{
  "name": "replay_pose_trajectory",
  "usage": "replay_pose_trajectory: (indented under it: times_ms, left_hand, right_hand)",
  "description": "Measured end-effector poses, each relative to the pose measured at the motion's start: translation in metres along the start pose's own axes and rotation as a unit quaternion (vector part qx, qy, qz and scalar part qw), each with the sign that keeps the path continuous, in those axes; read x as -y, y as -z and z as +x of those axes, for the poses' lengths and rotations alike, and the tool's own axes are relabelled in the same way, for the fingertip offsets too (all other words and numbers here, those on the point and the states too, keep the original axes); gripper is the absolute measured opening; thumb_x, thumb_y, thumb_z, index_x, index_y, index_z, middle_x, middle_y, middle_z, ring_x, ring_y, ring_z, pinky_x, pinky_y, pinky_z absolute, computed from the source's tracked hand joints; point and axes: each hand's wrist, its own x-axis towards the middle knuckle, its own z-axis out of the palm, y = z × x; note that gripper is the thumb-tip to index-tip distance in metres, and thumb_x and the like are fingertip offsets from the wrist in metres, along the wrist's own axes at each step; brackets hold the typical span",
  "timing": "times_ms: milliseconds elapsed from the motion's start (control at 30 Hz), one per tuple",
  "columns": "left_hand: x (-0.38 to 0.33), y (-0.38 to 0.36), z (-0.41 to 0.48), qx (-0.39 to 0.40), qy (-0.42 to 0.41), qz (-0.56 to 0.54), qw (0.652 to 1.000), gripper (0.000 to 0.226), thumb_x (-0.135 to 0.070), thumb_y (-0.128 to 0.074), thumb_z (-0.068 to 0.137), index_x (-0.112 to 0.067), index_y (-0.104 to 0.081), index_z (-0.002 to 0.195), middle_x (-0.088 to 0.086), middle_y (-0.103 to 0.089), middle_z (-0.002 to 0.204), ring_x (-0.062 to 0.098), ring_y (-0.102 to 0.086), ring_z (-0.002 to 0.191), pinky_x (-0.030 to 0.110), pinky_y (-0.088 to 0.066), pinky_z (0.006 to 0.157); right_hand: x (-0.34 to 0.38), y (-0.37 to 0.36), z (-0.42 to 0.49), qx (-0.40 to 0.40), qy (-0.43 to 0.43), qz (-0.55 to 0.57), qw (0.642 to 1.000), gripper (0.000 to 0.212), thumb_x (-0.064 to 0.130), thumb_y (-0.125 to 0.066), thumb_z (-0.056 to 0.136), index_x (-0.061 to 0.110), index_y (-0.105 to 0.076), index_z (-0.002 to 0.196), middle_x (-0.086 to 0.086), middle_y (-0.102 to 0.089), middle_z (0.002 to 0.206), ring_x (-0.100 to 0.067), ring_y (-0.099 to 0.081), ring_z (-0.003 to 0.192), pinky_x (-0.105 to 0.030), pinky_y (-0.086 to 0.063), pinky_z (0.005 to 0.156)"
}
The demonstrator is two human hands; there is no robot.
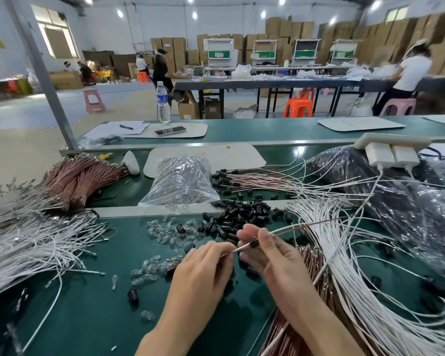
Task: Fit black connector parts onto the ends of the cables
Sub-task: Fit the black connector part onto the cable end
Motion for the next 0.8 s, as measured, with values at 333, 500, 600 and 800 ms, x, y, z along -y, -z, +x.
replay_pose_trajectory:
  times_ms: [333,500,600,800]
  left_hand:
    - [0.005,0.008,0.002,0.007,0.049,0.002,0.999,0.012,-0.023,-0.067,0.091,-0.028,-0.066,0.101,-0.024,-0.063,0.090,-0.001,-0.054,0.085,0.018,-0.043,0.080]
    - [0.004,0.011,0.000,0.028,0.085,-0.037,0.995,0.015,-0.035,-0.057,0.095,-0.032,-0.067,0.105,-0.024,-0.066,0.092,0.002,-0.061,0.084,0.023,-0.052,0.075]
    - [0.000,0.009,-0.001,0.031,0.074,-0.030,0.996,0.011,-0.027,-0.065,0.095,-0.032,-0.065,0.105,-0.022,-0.067,0.092,0.002,-0.061,0.081,0.026,-0.052,0.073]
    - [-0.004,0.008,0.001,0.022,0.061,-0.036,0.997,0.013,-0.026,-0.067,0.091,-0.032,-0.065,0.103,-0.024,-0.067,0.093,0.000,-0.062,0.081,0.023,-0.050,0.074]
  right_hand:
    - [0.011,0.014,0.005,-0.066,0.036,0.086,0.993,0.027,0.029,-0.061,0.089,0.014,-0.081,0.101,-0.010,-0.076,0.103,-0.016,-0.072,0.080,-0.026,-0.061,0.071]
    - [0.009,0.012,0.005,-0.053,0.014,0.098,0.994,0.027,0.028,-0.061,0.090,0.015,-0.080,0.101,-0.013,-0.076,0.106,-0.018,-0.073,0.081,-0.027,-0.062,0.072]
    - [0.001,0.004,0.001,-0.011,-0.010,-0.007,1.000,0.028,0.034,-0.058,0.090,0.023,-0.080,0.103,-0.009,-0.076,0.112,-0.020,-0.074,0.090,-0.029,-0.061,0.075]
    - [-0.005,-0.005,-0.002,0.035,-0.008,-0.097,0.995,0.036,0.049,-0.058,0.089,0.028,-0.078,0.109,-0.003,-0.075,0.117,-0.020,-0.072,0.102,-0.026,-0.057,0.077]
